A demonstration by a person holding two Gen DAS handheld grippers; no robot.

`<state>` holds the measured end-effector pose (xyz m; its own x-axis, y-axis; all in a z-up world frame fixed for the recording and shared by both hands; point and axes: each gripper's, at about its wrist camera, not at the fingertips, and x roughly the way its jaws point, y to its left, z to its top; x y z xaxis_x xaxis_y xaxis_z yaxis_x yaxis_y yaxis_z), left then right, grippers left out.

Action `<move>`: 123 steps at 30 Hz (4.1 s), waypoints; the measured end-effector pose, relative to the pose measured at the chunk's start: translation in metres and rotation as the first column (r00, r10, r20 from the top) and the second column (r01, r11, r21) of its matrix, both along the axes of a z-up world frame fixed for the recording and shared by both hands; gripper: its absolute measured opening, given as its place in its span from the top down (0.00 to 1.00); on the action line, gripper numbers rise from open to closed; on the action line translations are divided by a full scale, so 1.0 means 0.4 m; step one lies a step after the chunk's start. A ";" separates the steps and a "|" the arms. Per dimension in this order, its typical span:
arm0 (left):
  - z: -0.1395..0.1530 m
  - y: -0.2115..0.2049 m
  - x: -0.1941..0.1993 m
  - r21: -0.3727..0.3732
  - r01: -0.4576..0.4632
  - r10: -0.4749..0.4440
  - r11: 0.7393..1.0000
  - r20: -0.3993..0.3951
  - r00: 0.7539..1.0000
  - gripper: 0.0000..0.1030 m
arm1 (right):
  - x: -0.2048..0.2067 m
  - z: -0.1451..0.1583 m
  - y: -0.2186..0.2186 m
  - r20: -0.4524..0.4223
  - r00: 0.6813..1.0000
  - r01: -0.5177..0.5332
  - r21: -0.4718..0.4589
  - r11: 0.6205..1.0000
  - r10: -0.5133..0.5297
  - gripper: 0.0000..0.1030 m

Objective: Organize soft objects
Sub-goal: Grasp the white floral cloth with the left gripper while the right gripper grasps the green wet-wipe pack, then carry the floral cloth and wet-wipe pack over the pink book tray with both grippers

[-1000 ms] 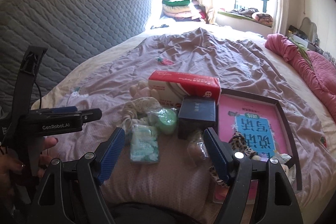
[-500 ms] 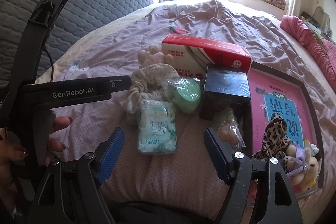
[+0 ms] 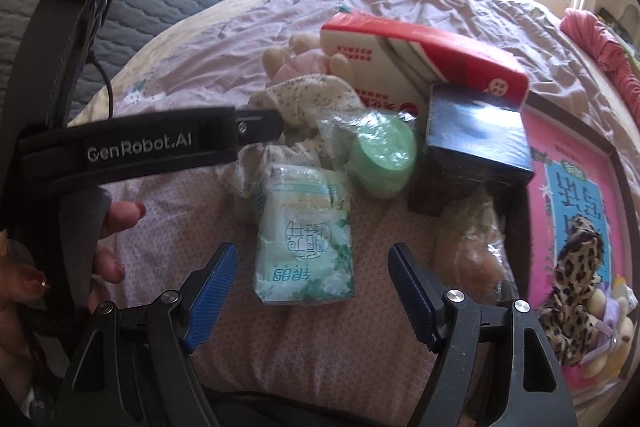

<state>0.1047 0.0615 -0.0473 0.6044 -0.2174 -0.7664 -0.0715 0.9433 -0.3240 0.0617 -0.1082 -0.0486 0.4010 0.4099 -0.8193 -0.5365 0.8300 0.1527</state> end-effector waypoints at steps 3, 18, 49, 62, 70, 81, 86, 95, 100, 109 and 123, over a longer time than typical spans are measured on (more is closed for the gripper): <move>-0.009 0.003 0.005 -0.009 0.005 -0.005 1.000 0.000 1.000 0.20 | 0.015 -0.019 0.014 -0.041 0.999 -0.031 -0.010 0.999 0.030 0.24; -0.033 -0.009 0.017 -0.053 0.061 -0.060 0.997 0.011 0.998 0.51 | 0.071 -0.061 0.013 -0.124 0.992 -0.026 0.009 1.000 0.027 0.33; 0.059 0.058 -0.101 -0.094 0.001 0.009 0.996 0.112 0.994 0.82 | 0.003 -0.004 -0.069 -0.154 0.986 -0.028 0.207 0.978 0.061 0.49; 0.136 -0.006 -0.160 -0.087 0.009 0.004 0.996 0.149 0.989 0.82 | -0.027 0.052 -0.136 -0.099 0.995 0.026 0.241 0.970 -0.003 0.49; 0.166 -0.074 -0.188 -0.035 0.040 -0.034 0.999 0.155 0.987 0.82 | -0.039 0.102 -0.198 -0.025 0.996 0.093 0.241 0.966 -0.090 0.49; 0.244 -0.152 -0.229 -0.011 0.078 -0.075 0.997 0.186 0.980 0.82 | -0.056 0.154 -0.271 0.077 0.986 0.128 0.211 0.969 -0.147 0.49; 0.255 -0.184 -0.234 0.000 0.095 -0.094 0.995 0.179 0.979 0.82 | -0.054 0.173 -0.315 0.094 0.978 0.159 0.230 0.960 -0.184 0.49; 0.273 -0.274 -0.227 0.041 0.157 -0.162 0.987 0.180 0.970 0.82 | -0.050 0.197 -0.431 0.089 0.956 0.244 0.293 0.924 -0.280 0.50; 0.280 -0.327 -0.217 0.046 0.198 -0.203 0.979 0.180 0.963 0.82 | -0.041 0.193 -0.524 0.056 0.932 0.321 0.335 0.886 -0.359 0.50; 0.279 -0.424 -0.195 0.051 0.274 -0.279 0.960 0.177 0.944 0.82 | -0.036 0.171 -0.673 0.022 0.870 0.453 0.361 0.815 -0.493 0.50; 0.169 -0.578 -0.149 -0.028 0.407 -0.405 0.913 0.063 0.912 0.82 | -0.036 0.128 -0.733 -0.013 0.839 0.510 0.367 0.778 -0.544 0.50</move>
<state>0.0453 -0.1697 0.0204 0.4986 -0.4820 -0.7205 0.3335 0.8738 -0.3538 0.0473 -0.4013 0.0026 0.7009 0.3587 -0.6165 -0.0557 0.8893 0.4539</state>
